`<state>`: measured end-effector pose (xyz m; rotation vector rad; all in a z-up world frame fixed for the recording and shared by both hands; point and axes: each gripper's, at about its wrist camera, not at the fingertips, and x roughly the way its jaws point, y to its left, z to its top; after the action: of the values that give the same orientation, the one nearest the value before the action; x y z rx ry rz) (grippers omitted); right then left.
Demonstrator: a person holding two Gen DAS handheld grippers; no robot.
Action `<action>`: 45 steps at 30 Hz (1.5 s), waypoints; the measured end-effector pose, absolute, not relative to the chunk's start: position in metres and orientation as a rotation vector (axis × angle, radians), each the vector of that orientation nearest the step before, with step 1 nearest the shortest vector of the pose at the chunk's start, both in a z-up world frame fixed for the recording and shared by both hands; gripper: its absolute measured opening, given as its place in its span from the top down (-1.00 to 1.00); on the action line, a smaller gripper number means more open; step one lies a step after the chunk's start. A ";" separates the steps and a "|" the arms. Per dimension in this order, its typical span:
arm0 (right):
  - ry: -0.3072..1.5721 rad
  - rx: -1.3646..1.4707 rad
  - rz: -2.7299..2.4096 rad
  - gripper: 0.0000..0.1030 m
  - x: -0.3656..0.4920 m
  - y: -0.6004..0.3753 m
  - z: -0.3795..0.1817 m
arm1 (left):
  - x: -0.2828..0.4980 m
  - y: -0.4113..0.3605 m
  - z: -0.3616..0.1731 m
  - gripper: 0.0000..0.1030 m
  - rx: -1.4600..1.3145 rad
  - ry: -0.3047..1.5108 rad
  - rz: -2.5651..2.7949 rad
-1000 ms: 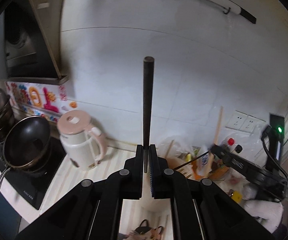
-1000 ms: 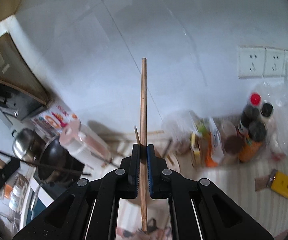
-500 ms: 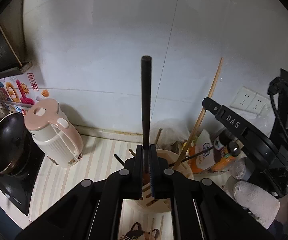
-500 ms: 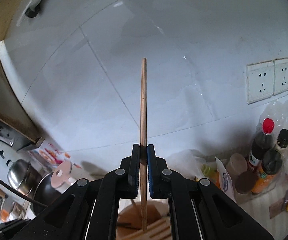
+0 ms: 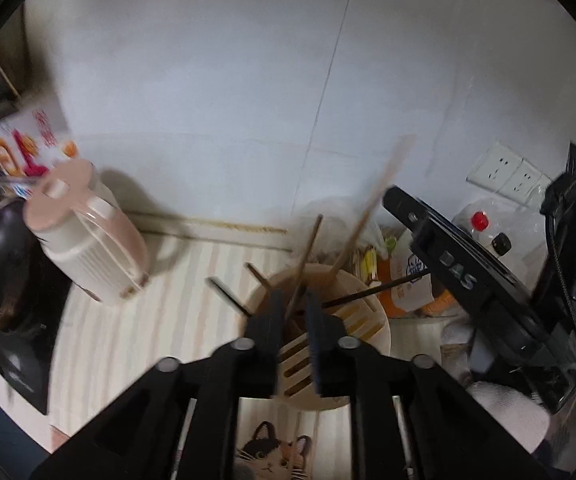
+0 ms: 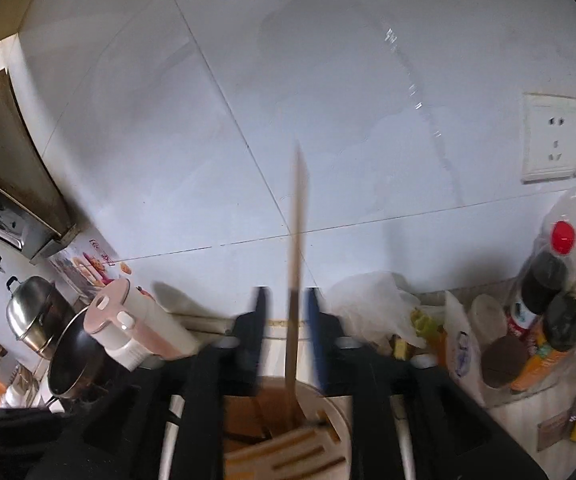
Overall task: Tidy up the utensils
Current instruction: 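Open both tools to release the chopsticks into the holder, then grasp a wooden chopstick with the right tool while the left tool grasps another wooden chopstick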
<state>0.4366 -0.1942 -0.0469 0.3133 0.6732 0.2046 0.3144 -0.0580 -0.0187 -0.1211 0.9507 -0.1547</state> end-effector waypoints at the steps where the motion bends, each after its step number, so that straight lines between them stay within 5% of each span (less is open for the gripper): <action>1: 0.674 0.319 0.196 0.09 0.432 -0.199 -0.042 | 0.310 -0.056 -0.013 0.17 -0.121 0.934 -0.144; 2: 0.668 0.330 0.195 0.03 0.425 -0.204 -0.036 | 0.304 -0.051 -0.005 -0.37 -0.135 0.907 -0.135; 3: 0.665 0.340 0.185 0.02 0.418 -0.210 -0.028 | 0.298 -0.046 0.000 -0.68 -0.153 0.884 -0.128; 6: 0.675 0.355 0.134 -0.01 0.392 -0.229 -0.012 | 0.280 -0.030 0.009 -0.74 -0.175 0.846 -0.089; 8: 0.699 0.373 0.098 -0.15 0.373 -0.245 -0.008 | 0.270 -0.024 0.005 -0.99 -0.159 0.856 -0.049; 11: 0.733 0.401 0.028 -0.48 0.342 -0.265 -0.015 | 0.253 -0.018 -0.010 -1.00 -0.114 0.862 0.010; 15: 0.804 0.406 -0.070 -0.58 0.303 -0.287 -0.046 | 0.241 -0.018 -0.047 -1.00 -0.109 0.934 0.023; 24: 1.068 0.403 -0.215 -0.55 0.253 -0.338 -0.149 | 0.218 -0.074 -0.155 -1.00 0.052 1.166 -0.015; 26: 1.138 0.421 -0.206 -0.30 0.246 -0.345 -0.174 | 0.215 -0.088 -0.184 -1.00 0.077 1.225 -0.037; 28: 1.206 0.431 -0.202 -0.06 0.240 -0.351 -0.197 | 0.214 -0.096 -0.211 -0.95 0.101 1.286 -0.039; 32: 1.294 0.428 -0.194 0.28 0.234 -0.348 -0.230 | 0.211 -0.109 -0.254 -0.51 0.104 1.390 -0.072; 37: 1.386 0.407 -0.179 0.29 0.228 -0.342 -0.262 | 0.205 -0.127 -0.283 -0.31 0.132 1.457 -0.122; 42: 1.472 0.371 -0.163 0.29 0.228 -0.334 -0.288 | 0.204 -0.127 -0.292 0.82 0.137 1.454 -0.117; 45: 1.489 0.312 -0.155 0.28 0.228 -0.325 -0.297 | 0.206 -0.118 -0.292 0.90 0.139 1.452 -0.097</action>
<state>0.2281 -0.3249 -0.2967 0.3124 1.4890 -0.1551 0.2061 -0.1180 -0.2919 0.1393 1.4522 -0.0966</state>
